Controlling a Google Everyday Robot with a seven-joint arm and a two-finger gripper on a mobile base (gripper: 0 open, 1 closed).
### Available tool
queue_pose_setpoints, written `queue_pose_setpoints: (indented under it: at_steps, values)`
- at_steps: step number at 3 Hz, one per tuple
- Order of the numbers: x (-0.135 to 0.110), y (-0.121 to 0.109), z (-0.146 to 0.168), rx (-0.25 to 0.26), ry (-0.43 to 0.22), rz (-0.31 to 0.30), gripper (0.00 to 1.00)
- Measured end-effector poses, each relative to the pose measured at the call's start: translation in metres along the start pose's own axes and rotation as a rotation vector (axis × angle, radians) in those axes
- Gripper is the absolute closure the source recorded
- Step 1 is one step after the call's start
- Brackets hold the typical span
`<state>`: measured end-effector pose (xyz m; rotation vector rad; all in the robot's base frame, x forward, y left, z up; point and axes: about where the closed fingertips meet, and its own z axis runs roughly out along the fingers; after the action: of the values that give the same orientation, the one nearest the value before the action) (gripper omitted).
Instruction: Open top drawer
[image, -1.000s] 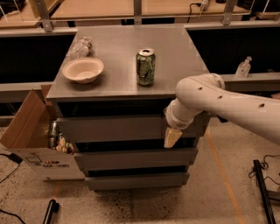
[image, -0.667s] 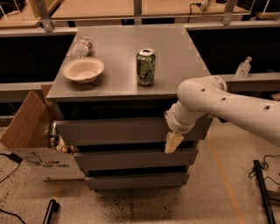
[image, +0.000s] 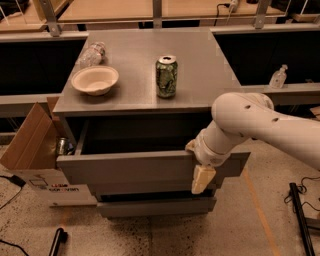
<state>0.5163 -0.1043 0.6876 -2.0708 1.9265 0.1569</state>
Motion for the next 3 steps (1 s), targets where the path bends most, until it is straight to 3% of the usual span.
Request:
queue_pose_setpoints:
  at_steps: [1, 2, 3]
  values:
    - [-0.005, 0.046, -0.022, -0.097, -0.056, 0.009, 0.20]
    - [-0.004, 0.085, -0.045, -0.216, -0.062, 0.036, 0.22]
    - [-0.003, 0.099, -0.067, -0.260, -0.055, 0.053, 0.22]
